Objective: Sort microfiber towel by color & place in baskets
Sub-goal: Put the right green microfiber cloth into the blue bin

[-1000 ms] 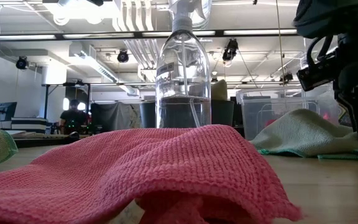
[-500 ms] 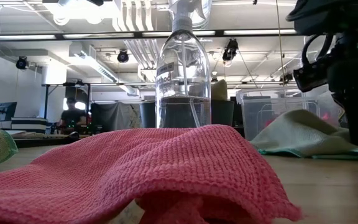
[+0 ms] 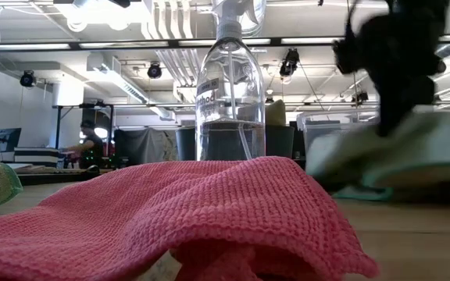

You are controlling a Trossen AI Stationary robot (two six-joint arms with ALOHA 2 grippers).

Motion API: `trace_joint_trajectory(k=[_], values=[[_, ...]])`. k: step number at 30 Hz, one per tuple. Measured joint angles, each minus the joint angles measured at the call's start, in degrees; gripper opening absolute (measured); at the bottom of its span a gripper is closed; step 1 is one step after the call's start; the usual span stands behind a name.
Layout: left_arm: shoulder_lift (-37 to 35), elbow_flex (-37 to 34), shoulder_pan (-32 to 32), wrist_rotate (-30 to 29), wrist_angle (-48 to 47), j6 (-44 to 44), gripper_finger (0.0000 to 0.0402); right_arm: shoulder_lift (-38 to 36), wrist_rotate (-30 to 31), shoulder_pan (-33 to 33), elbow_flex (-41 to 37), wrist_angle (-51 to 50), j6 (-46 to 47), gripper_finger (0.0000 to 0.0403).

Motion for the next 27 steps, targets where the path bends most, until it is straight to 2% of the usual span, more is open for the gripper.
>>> trace_joint_trajectory(k=[6, 12, 15, 19, 27], values=[[0.0, -0.01, 0.0, 0.0, -0.02, -0.01, 0.0086, 0.0, 9.82, -3.23, 10.7, -0.61, -9.38, 0.001], [0.0, -0.02, 0.0, 0.0, -0.02, -0.21, 0.0086, 0.02, 25.25, -6.73, 21.01, -4.29, -16.64, 0.0009], [0.0, -0.01, 0.0, 0.02, -0.04, -0.25, 0.0086, 0.02, 30.75, -8.44, 25.36, -3.93, -20.57, 0.0009], [0.0, -0.01, 0.0, 0.02, -0.09, -0.25, 0.0086, 0.02, 33.44, -10.44, 30.01, 1.58, -27.44, 0.001], [-0.02, -0.25, 0.0, -0.37, -0.28, -0.26, 0.0086, 0.04, 33.58, -14.6, 35.23, 18.9, -42.96, 0.0011]])
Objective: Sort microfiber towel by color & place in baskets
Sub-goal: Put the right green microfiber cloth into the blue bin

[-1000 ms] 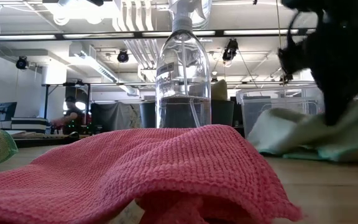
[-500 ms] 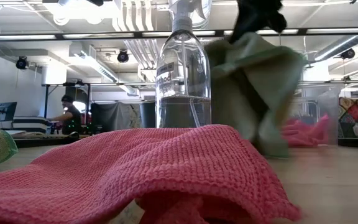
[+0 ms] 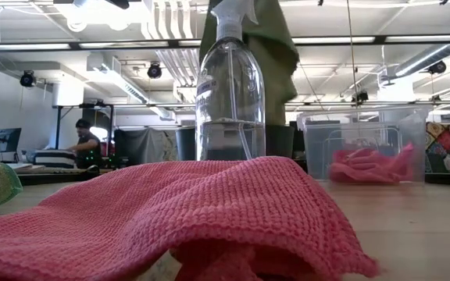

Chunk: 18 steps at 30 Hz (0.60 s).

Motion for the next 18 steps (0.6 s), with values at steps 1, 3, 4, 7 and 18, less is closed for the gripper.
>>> trace_joint_trajectory(k=[1, 3, 4, 7, 18], values=[[0.0, -0.04, 0.0, -0.02, 0.01, 0.0, 0.0086, 0.0, 0.01, -0.62, 0.27, 1.95, -1.36, 0.0011], [0.0, -0.07, 0.0, -0.05, 0.02, -0.04, 0.0086, 0.01, 0.03, -1.88, 0.34, 5.59, -3.33, 0.0012], [0.0, -0.07, 0.0, -0.07, 0.02, -0.04, 0.0086, 0.0, 0.02, -2.56, 0.34, 6.86, -4.36, 0.0012], [0.0, -0.07, 0.0, -0.13, 0.03, -0.04, 0.0086, 0.24, -0.01, -4.4, 0.34, 9.51, -5.97, 0.0012], [0.0, -0.07, 0.0, -2.93, -1.27, -1.07, 0.0086, 1.52, -0.8, -8.38, 0.34, 20.03, -12.19, 0.0012]])
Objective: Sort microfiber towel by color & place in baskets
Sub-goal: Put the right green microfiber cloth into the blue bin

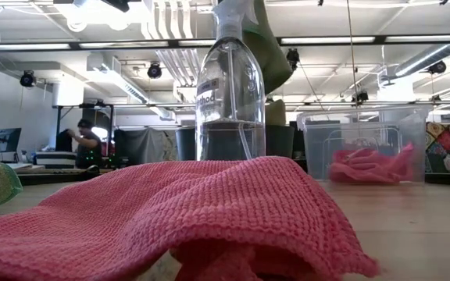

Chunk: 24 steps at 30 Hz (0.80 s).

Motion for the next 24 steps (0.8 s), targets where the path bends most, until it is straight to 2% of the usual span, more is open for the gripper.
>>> trace_joint_trajectory(k=[10, 17, 24], values=[[0.0, 0.0, 0.02, -0.74, -1.53, -0.75, 0.0086, 3.16, -8.91, -1.09, 0.0, 0.42, 0.89, 0.0012], [0.0, 0.0, 0.02, -0.76, -3.25, -2.67, 0.0086, 7.46, -8.97, -1.75, -0.04, 0.24, -1.36, 0.0012], [-0.07, 0.0, 0.02, -0.65, -3.89, -3.49, 0.0086, 5.44, -8.9, -2.1, -0.09, 0.45, -1.42, 0.0012]])
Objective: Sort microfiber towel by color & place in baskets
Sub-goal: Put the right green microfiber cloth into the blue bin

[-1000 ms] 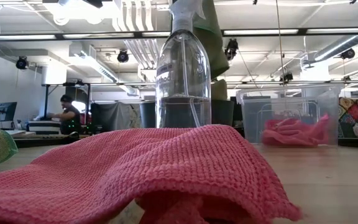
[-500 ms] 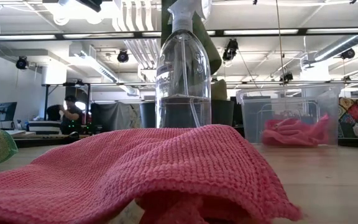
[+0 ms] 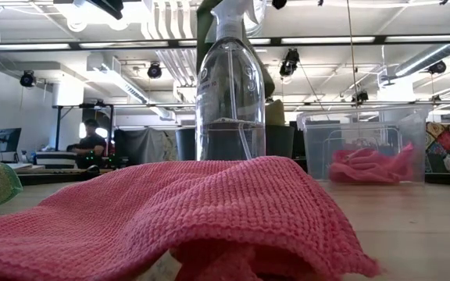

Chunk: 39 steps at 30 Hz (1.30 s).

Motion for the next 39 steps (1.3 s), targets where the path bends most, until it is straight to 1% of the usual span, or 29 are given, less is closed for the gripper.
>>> trace_joint_trajectory(k=[7, 17, 21, 26, 35, 39], values=[[-0.02, 0.0, -0.01, -0.41, -0.07, 0.02, 0.0086, -3.6, 0.0, 0.02, 0.04, -0.8, 0.28, 0.0013], [-0.02, 0.0, 0.0, -1.51, -0.1, 0.02, 0.0086, -4.41, 0.22, -0.24, 0.04, -1.79, -2.3, 0.0014], [-0.02, 0.0, 0.0, -1.53, -0.28, 0.02, 0.0086, -4.41, 0.48, -1.39, 0.04, -1.74, -3.58, 0.0017], [-0.02, 0.0, 0.04, -1.57, -0.44, 0.02, 0.0086, -4.41, 0.52, -3.18, 0.04, -1.82, -3.59, 0.0039], [-0.02, 0.0, 0.04, -1.6, -0.9, 0.02, 0.0086, -4.41, 0.52, -4.75, 0.04, -1.81, -3.57, 0.0094], [-0.02, 0.0, 0.04, -2.08, -0.94, 0.02, 0.0086, -4.36, 0.52, -5.14, 0.04, -1.92, -3.55, 0.011]])
